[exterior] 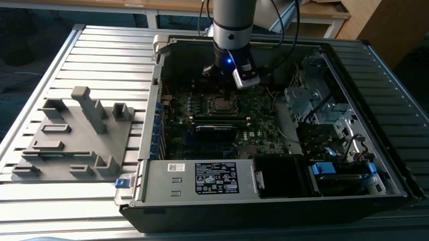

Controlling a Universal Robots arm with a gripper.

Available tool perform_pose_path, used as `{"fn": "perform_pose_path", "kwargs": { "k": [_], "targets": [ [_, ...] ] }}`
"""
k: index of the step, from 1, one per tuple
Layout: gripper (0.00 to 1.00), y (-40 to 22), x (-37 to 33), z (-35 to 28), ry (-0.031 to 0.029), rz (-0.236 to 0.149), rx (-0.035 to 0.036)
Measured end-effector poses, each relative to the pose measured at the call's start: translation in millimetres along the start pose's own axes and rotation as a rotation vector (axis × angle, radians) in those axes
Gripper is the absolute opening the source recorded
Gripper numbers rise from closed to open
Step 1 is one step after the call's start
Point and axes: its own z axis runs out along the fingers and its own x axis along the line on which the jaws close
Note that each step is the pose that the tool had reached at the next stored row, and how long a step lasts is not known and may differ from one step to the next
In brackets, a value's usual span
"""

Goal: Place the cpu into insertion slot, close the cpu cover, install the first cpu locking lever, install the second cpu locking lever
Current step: 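Install the first cpu locking lever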

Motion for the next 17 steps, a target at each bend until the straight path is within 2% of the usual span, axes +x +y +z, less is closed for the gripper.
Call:
{"fn": "perform_pose_path", "kwargs": {
  "k": [1, 2, 4, 5, 8, 10, 14, 17],
  "targets": [
    [0.11, 0.0, 0.0, 0.0, 0.0002, 0.000, 0.0001],
    [0.11, 0.1, 0.0, 0.2, 0.0063, 0.000, 0.0011],
    [0.11, 0.0, 0.0, 0.6, 0.0315, 0.001, 0.0059],
    [0.11, 0.0, 0.0, 0.6, 0.0397, 0.001, 0.0075],
    [0.11, 0.0, 0.0, 0.6, 0.0442, 0.002, 0.0083],
    [0.11, 0.1, 0.0, 0.7, 0.0447, -0.001, 0.0077],
    [0.11, 0.1, -0.1, 0.6, 0.0465, -0.015, 0.0009],
    [0.11, 0.0, -0.1, 0.6, 0.0468, -0.019, 0.0000]
  ]
}}
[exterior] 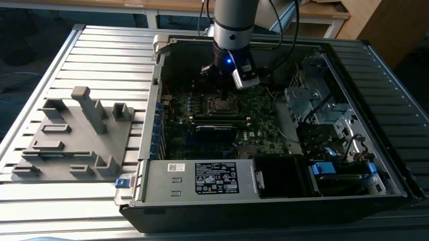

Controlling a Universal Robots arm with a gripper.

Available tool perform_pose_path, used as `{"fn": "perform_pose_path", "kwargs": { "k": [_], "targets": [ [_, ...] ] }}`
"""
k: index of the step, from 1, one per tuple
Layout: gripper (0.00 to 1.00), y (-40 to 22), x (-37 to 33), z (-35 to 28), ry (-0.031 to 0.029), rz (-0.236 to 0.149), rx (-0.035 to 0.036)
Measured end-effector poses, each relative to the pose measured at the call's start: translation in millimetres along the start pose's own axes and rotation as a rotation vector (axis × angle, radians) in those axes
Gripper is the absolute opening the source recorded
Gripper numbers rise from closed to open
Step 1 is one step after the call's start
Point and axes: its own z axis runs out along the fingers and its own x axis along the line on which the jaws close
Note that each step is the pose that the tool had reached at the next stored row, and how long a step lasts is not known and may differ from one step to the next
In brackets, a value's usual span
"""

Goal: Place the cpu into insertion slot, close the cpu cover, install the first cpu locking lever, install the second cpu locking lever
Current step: 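Install the second cpu locking lever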

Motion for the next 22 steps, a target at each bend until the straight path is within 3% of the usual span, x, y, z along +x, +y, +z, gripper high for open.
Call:
{"fn": "perform_pose_path", "kwargs": {
  "k": [22],
  "targets": [
    [0.11, 0.2, -0.1, -4.8, 0.0003, -0.004, -0.0003]
  ]
}}
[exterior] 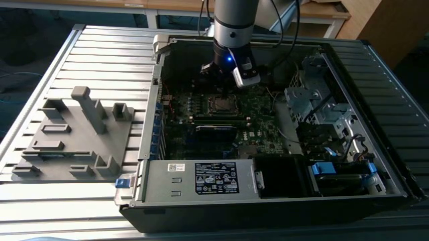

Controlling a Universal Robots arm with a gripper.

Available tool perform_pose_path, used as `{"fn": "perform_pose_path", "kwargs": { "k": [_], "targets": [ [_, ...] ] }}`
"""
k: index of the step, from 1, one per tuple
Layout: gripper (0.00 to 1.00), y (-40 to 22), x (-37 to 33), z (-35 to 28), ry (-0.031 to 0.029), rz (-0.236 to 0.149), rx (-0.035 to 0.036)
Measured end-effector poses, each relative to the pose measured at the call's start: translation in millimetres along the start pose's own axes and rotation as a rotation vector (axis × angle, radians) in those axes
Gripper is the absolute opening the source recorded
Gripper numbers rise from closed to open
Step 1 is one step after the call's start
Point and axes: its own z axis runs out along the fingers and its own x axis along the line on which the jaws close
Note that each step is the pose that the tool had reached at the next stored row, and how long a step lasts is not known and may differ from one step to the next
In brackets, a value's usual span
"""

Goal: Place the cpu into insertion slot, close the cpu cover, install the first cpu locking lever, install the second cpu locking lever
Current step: 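Install the second cpu locking lever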

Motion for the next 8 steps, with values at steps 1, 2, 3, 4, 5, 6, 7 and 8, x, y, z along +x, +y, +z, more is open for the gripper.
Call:
{"fn": "perform_pose_path", "kwargs": {
  "k": [1, 2, 3, 4, 5, 6, 7, 8],
  "targets": [
    [0.11, 0.1, 0.0, -0.8, -0.0001, 0.000, -0.0003],
    [0.11, 0.1, -0.1, -1.9, 0.0000, 0.000, -0.0001],
    [0.11, 0.2, -0.1, -2.9, -0.0001, 0.000, -0.0002],
    [0.11, 0.2, -0.1, -4.0, 0.0000, 0.000, -0.0003],
    [0.11, 0.3, -0.1, -4.9, -0.0001, 0.000, -0.0002],
    [0.11, 0.3, -0.1, -5.7, -0.0001, 0.000, -0.0003],
    [0.11, 0.4, -0.2, -6.7, -0.0001, 0.000, -0.0003],
    [0.11, 0.4, -0.2, -7.9, -0.0001, 0.000, -0.0004]
  ]
}}
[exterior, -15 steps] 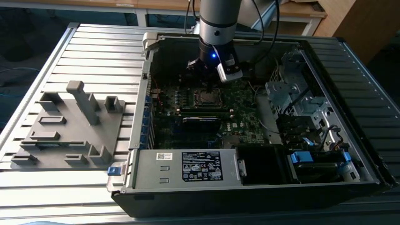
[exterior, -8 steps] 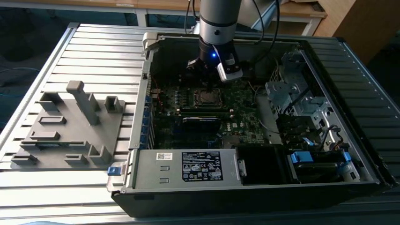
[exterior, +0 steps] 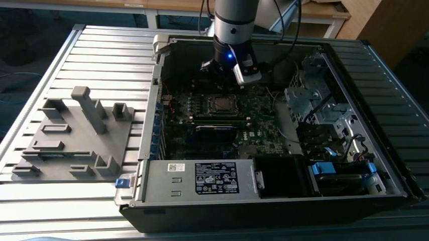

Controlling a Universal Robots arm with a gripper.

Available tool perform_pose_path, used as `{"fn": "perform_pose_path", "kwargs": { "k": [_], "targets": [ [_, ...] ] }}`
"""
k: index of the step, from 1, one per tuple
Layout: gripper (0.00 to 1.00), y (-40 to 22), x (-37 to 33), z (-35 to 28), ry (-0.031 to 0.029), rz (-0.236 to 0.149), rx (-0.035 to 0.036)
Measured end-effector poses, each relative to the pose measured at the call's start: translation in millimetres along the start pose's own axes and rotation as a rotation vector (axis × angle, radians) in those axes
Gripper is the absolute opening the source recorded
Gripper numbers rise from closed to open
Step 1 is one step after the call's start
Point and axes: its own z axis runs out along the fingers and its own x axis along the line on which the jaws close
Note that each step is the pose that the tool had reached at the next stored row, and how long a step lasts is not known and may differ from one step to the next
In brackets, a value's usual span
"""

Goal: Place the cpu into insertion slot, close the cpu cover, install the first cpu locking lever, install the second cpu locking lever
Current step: 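Install the second cpu locking lever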

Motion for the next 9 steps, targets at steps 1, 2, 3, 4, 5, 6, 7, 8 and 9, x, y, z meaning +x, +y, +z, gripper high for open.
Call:
{"fn": "perform_pose_path", "kwargs": {
  "k": [1, 2, 3, 4, 5, 6, 7, 8, 9],
  "targets": [
    [0.11, 0.0, 0.0, -1.4, 0.0000, 0.000, 0.0001],
    [0.11, 0.1, -0.1, -2.8, 0.0000, 0.000, 0.0001],
    [0.11, 0.2, -0.1, -4.1, 0.0001, 0.000, 0.0002],
    [0.11, 0.2, -0.1, -5.0, 0.0001, 0.000, 0.0002],
    [0.11, 0.3, -0.1, -5.0, 0.0000, 0.000, -0.0001],
    [0.11, 0.3, -0.1, -5.0, 0.0000, 0.000, -0.0001],
    [0.11, 0.3, -0.1, -5.0, -0.0001, 0.000, -0.0002],
    [0.11, 0.2, -0.1, -5.1, 0.0000, 0.000, -0.0001],
    [0.11, -0.2, -0.3, -5.2, 0.0001, 0.000, 0.0002]
  ]
}}
